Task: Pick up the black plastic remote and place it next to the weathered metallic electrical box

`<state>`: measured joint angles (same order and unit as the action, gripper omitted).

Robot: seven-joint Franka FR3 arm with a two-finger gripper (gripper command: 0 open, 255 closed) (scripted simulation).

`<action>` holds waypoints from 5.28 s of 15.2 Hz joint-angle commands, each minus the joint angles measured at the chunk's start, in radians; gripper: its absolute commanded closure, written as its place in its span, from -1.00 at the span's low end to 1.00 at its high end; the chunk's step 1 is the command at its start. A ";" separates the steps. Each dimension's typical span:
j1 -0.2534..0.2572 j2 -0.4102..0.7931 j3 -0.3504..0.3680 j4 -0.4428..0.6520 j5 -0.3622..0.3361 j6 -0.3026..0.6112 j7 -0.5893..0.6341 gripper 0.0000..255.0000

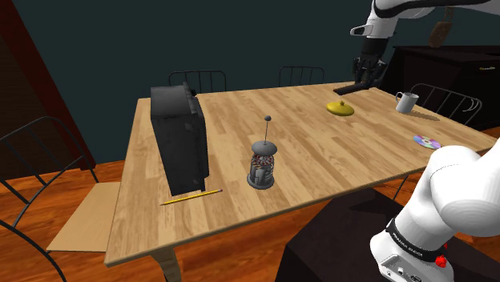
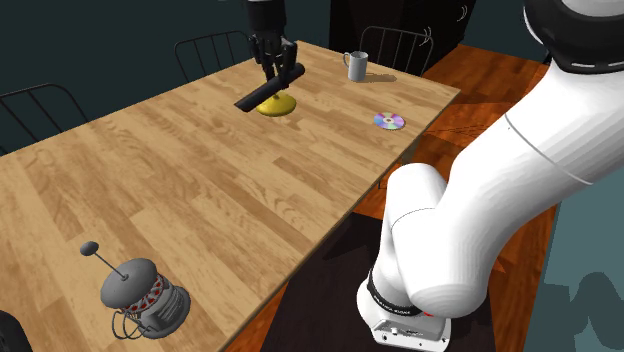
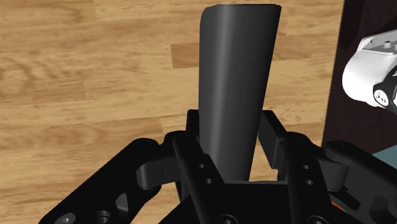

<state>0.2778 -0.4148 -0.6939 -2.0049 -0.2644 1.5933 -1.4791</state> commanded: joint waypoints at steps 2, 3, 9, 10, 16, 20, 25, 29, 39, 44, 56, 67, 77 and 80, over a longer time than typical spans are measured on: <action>0.004 0.007 0.005 0.045 0.006 -0.039 -0.004 1.00; 0.005 0.009 0.006 0.060 0.008 -0.052 -0.006 1.00; 0.013 0.031 0.011 0.157 0.022 -0.130 -0.018 1.00; 0.014 0.035 0.011 0.174 0.024 -0.143 -0.020 1.00; 0.023 0.069 0.008 0.282 0.041 -0.222 -0.037 1.00; 0.029 0.097 0.002 0.361 0.054 -0.275 -0.052 1.00; 0.043 0.027 0.107 0.293 0.053 -0.287 0.074 1.00; 0.059 -0.022 0.199 0.235 0.072 -0.289 0.191 1.00; 0.116 -0.054 0.397 0.165 0.164 -0.278 0.455 1.00; 0.151 -0.029 0.485 0.171 0.217 -0.264 0.577 1.00; 0.241 0.132 0.670 0.301 0.318 -0.228 0.850 1.00; 0.304 0.287 0.770 0.418 0.343 -0.179 1.012 1.00; 0.304 0.244 0.771 0.232 0.345 -0.037 1.001 1.00; 0.304 0.236 0.771 0.183 0.346 0.004 0.999 1.00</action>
<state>0.5826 -0.1730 0.0777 -1.8013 0.0811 1.5821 -0.4783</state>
